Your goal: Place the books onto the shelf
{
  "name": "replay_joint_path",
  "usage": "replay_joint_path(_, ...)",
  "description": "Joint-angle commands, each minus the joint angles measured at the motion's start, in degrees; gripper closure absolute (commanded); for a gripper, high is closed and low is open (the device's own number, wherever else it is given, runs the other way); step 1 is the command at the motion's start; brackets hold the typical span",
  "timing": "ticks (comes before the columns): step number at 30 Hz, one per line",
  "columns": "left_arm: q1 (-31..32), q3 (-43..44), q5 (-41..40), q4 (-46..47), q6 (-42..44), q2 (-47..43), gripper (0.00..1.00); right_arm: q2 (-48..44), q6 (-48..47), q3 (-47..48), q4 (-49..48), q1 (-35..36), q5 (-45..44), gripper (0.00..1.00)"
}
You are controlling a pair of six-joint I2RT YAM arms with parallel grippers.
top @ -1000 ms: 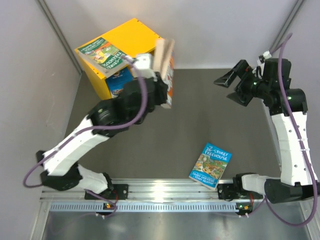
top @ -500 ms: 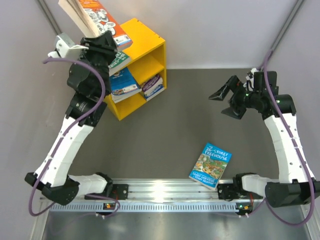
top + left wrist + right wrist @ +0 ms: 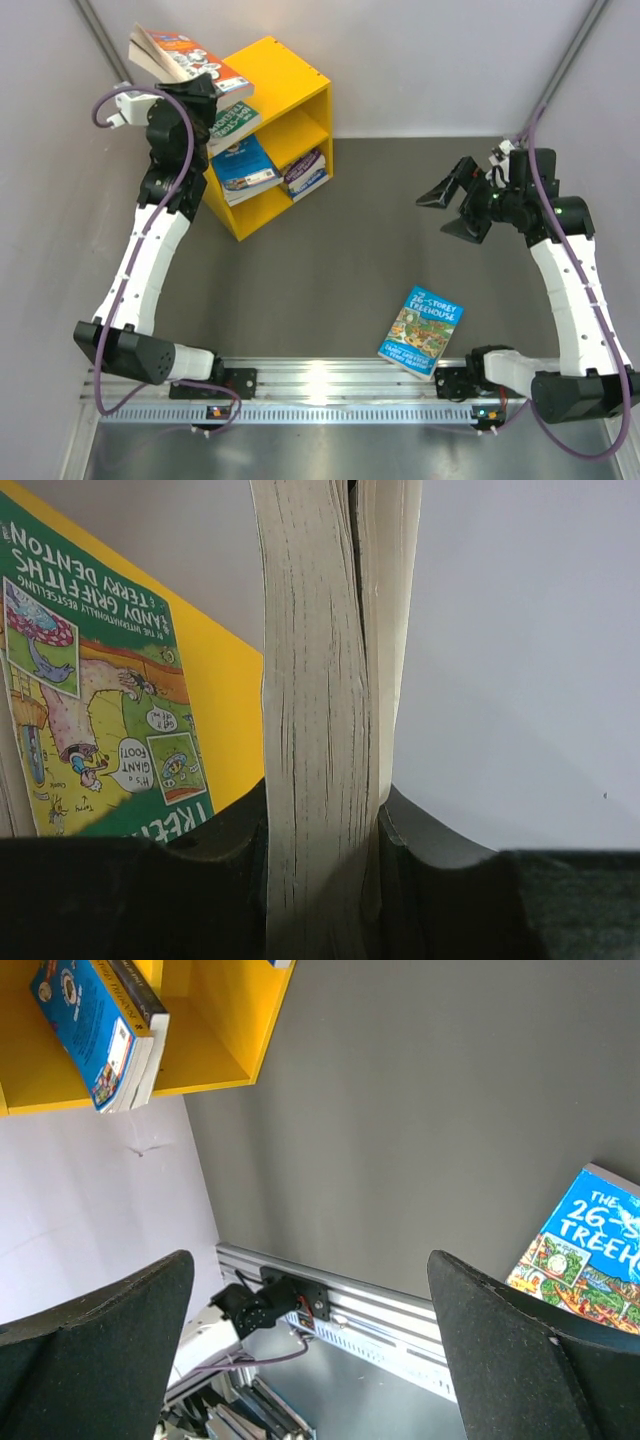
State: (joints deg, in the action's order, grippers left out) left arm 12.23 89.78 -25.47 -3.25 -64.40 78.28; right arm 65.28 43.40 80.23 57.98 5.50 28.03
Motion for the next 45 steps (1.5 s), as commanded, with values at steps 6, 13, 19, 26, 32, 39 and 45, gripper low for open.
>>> replay_joint_path(6,-0.4,0.7,3.7,-1.4,-4.1,-1.6,1.0,-1.2,-1.8,-0.7,-1.3,0.2,1.2,0.0)
replay_joint_path(13,-0.5,-2.2,0.2,-5.9,-7.1,-3.2,0.93,-0.2,-2.0,-1.5,-1.3,0.2,1.7,0.0)
replay_joint_path(19,-0.5,-4.0,-0.4,-7.9,-6.7,-4.2,0.74,-0.1,-2.1,-2.8,-1.6,0.2,1.8,0.0)
replay_joint_path(26,-0.5,-4.6,-1.4,-9.5,-5.7,-5.2,0.37,0.1,-2.3,-3.1,-1.8,0.5,1.8,0.0)
replay_joint_path(32,-0.5,2.6,0.5,-15.0,1.3,-1.7,0.08,0.6,-2.2,-3.0,-1.9,0.5,1.7,0.0)
replay_joint_path(39,-0.5,14.4,-1.1,-27.1,15.4,4.4,0.01,1.3,-2.2,-2.2,-2.2,0.5,1.6,0.0)
replay_joint_path(45,-0.4,27.9,-1.2,-41.4,27.7,13.7,0.01,1.7,-2.1,-2.4,-2.3,0.5,1.4,0.0)
